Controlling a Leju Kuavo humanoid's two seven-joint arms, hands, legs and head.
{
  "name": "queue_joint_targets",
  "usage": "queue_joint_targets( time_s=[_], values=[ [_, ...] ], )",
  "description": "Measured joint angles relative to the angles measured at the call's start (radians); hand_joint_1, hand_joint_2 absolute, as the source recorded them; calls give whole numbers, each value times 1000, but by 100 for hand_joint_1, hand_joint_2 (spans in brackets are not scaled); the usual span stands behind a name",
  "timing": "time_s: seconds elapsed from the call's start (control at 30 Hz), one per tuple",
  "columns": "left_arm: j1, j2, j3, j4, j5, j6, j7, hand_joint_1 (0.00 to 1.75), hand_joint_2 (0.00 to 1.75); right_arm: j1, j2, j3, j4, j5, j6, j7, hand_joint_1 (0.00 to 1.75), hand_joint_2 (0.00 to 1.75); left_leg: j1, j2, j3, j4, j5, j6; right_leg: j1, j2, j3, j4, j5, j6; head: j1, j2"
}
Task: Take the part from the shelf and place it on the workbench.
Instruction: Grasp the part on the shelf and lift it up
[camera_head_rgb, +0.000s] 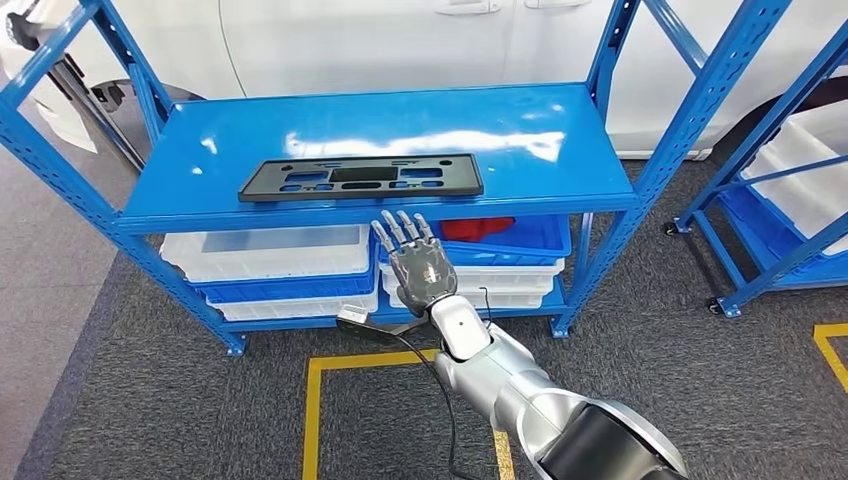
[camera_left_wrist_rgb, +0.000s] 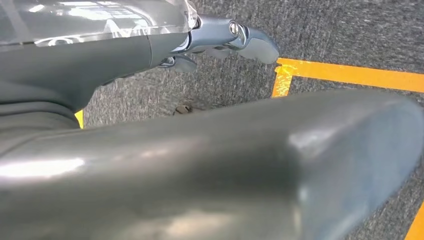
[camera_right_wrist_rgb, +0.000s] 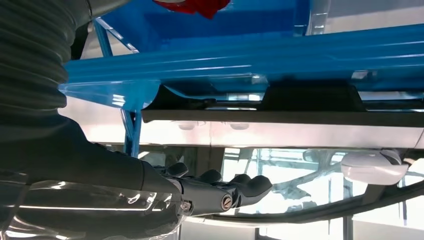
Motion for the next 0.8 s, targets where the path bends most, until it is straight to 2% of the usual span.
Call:
queue_joint_targets(
  time_s=[0.03, 0.1, 0.13, 0.17, 0.27, 0.3, 0.33, 0.4, 0.43, 0.47, 0.5, 0.53, 0.57, 0.63, 0.67, 0.77, 0.8],
  values=[
    [0, 0, 1, 0, 0, 0, 0, 0, 0, 0, 1, 0, 1, 0, 0, -1, 0, 175, 0, 0, 24, -51, 33, 3, 2, 1, 2, 2, -2, 0, 0, 0],
    [0, 0, 2, 0, 0, 0, -1, 0, 0, -1, 3, 0, 1, 0, 0, -4, 0, 175, -3, 0, 91, -190, 93, 13, 5, 2, 3, 8, -7, 3, 0, 0],
    [-1, 0, 2, 0, 0, 0, -2, 0, 0, -2, 5, 0, 1, 0, 0, -5, 0, 175, -5, 0, 115, -240, 108, 18, 7, 3, 2, 10, -9, 7, 0, 0],
    [-2, 0, 3, 0, 0, 0, -2, 0, 0, -2, 5, 0, 1, 0, 0, -6, 0, 175, -7, 0, 127, -264, 110, 21, 9, 3, 0, 12, -10, 10, 0, 0],
    [-1, 0, 3, 0, 1, 0, -4, 0, 0, -2, 6, 0, 1, 0, 0, -8, 0, 175, -5, -1, 131, -276, 111, 34, 9, 3, -2, 15, -14, 25, 0, 0],
    [-1, 0, 4, 0, 2, 0, -4, 0, 0, -3, 6, 0, 1, 0, 0, -8, 0, 175, -2, 0, 133, -281, 114, 39, 8, 3, -9, 32, -27, 31, 0, 0],
    [-1, 0, 4, 0, 2, 0, -4, 0, 0, -5, 6, 0, 1, 0, 0, -8, 0, 175, 1, 1, 134, -285, 116, 43, 6, 3, -24, 66, -49, 38, 0, 0],
    [-2, 1, 4, 0, 3, 0, -4, 0, 0, -4, 6, 0, 2, -1, 0, -8, 0, 175, 2, 1, 134, -286, 117, 47, -5, 3, -82, 189, -110, 50, 0, 0],
    [-2, 1, 4, 0, 3, 0, -4, 0, 0, -2, 6, 0, 3, -1, 0, -8, 0, 175, 3, 1, 134, -286, 117, 47, -10, 3, -112, 248, -130, 54, 0, 0],
    [-1, 1, 4, 0, 3, 0, -4, 0, 0, 0, 6, 0, 4, -1, 0, -8, 0, 175, 4, 1, 134, -286, 117, 47, -15, 2, -130, 283, -135, 59, 0, 0],
    [-1, 1, 4, 0, 3, 0, -4, 0, 0, 1, 6, 0, 5, -1, 0, -8, 0, 175, 6, 1, 135, -285, 116, 45, -20, 2, -132, 281, -120, 63, 0, 0],
    [-1, 1, 4, 0, 3, 0, -4, 0, 0, 1, 6, 0, 5, -1, 0, -8, 0, 175, 8, 1, 135, -283, 114, 42, -24, 2, -113, 238, -89, 66, 0, 0],
    [-1, 1, 4, 0, 3, 0, -4, 0, 0, 0, 6, 0, 6, -1, 0, -8, 0, 175, 11, 1, 136, -280, 112, 38, -28, 0, -82, 170, -52, 69, 0, 0],
    [-1, 1, 4, 0, 3, 0, -4, 0, 0, -1, 6, -1, 6, -2, 0, -7, 0, 175, 11, -1, 134, -273, 106, 25, -29, 1, -30, 56, -9, 66, 0, 0],
    [-2, 1, 4, 0, 5, -1, -3, 0, 0, -1, 6, -1, 6, -2, 0, -6, 0, 175, 9, -1, 133, -271, 105, 17, -28, 3, -20, 31, -5, 61, 0, 0],
    [-2, 1, 7, 0, 10, -4, 0, 0, 0, 1, 5, -1, 6, -2, 0, -4, 0, 175, 12, -1, 134, -276, 106, -4, -24, 7, -22, 26, -6, 36, 0, 0],
    [-2, 1, 9, 0, 13, -6, 0, 0, 0, 0, 5, -1, 7, -2, 0, -4, 0, 175, 14, 0, 131, -268, 98, -8, -24, 7, -20, 23, -4, 29, 0, 0]
  ],
)
